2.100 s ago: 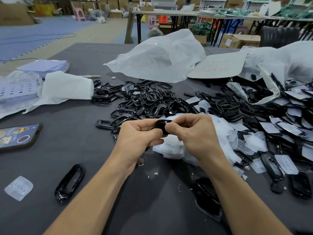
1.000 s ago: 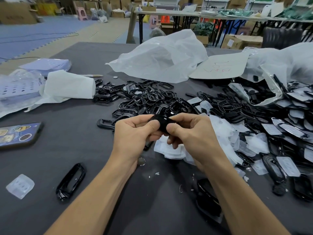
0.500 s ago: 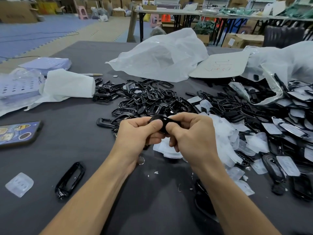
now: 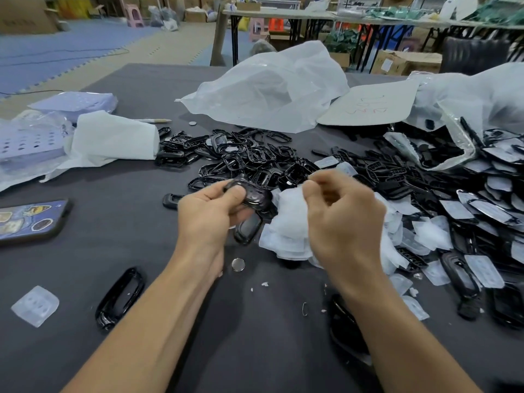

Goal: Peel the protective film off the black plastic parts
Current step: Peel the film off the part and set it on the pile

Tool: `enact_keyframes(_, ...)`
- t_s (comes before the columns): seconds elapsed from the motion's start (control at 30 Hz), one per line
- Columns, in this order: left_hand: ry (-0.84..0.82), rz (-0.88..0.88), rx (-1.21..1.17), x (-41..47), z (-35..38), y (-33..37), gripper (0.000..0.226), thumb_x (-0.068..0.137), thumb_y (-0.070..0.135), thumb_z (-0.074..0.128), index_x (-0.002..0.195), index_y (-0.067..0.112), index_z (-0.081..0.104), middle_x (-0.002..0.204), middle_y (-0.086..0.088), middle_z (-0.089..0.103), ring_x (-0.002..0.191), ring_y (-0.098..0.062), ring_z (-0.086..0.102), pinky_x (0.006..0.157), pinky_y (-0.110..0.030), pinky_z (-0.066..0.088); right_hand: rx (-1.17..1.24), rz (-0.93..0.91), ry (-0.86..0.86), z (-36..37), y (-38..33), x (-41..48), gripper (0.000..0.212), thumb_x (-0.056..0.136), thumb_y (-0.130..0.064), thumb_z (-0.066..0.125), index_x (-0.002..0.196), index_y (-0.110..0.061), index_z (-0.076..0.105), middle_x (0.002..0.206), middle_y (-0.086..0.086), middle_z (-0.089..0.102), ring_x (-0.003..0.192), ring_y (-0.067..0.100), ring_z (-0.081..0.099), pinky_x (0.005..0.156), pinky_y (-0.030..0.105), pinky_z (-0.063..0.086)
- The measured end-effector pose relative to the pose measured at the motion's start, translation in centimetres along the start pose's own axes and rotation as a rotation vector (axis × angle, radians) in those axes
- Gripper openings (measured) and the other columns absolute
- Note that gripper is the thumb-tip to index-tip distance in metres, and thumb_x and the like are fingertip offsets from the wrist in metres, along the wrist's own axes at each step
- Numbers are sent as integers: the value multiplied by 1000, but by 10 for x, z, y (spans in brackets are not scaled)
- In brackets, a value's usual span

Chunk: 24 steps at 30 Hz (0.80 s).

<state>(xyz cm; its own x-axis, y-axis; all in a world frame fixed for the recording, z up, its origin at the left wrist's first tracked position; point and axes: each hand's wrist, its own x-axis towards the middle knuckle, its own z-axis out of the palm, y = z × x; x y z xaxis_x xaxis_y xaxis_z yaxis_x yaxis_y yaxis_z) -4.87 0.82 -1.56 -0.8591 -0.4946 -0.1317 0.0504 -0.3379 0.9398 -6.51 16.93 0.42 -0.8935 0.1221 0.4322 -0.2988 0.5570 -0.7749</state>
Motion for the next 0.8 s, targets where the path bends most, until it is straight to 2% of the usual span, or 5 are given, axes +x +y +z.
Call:
enact_keyframes(0.13, 77, -9, -80, 12, -13, 4, 14, 96, -1, 65, 87, 7, 72, 78, -4, 79, 67, -15, 75, 62, -22, 60, -284, -155, -136, -6, 6, 1, 20, 88, -22, 75, 108, -26, 77, 94, -27, 55, 120, 15, 43, 101, 25, 27)
enact_keyframes(0.33, -18, -4, -64, 6, -6, -1, 24, 102, 0, 55, 85, 8, 69, 72, -3, 76, 62, -13, 73, 62, -30, 64, -589, -297, -411, 6, 8, -6, 27, 91, -39, 66, 117, -34, 74, 118, -16, 69, 121, 14, 45, 106, 28, 11)
enact_keyframes(0.5, -49, -27, 29, 2, -1, -1, 24, 103, 1, 56, 86, 8, 71, 75, -5, 77, 63, -15, 73, 58, -28, 62, -383, -231, -218, 5, 12, -3, 23, 97, -32, 63, 82, -23, 78, 89, -10, 71, 107, 10, 44, 100, 20, 15)
enact_keyframes(0.63, -52, -21, 139, -2, 2, -4, 20, 99, 0, 62, 87, 8, 75, 80, -10, 78, 65, -19, 74, 53, -24, 58, -94, -100, -164, 4, 10, -2, 23, 97, -26, 65, 78, -19, 75, 55, -11, 54, 72, 7, 48, 68, 16, 35)
enact_keyframes(0.8, -85, -5, 170, -8, 5, -4, 22, 97, 0, 64, 83, 10, 77, 70, -4, 77, 60, -15, 74, 52, -23, 58, 445, 203, -330, 4, -3, -4, 7, 91, -21, 74, 92, -27, 78, 67, 1, 73, 49, 10, 56, 50, 23, 45)
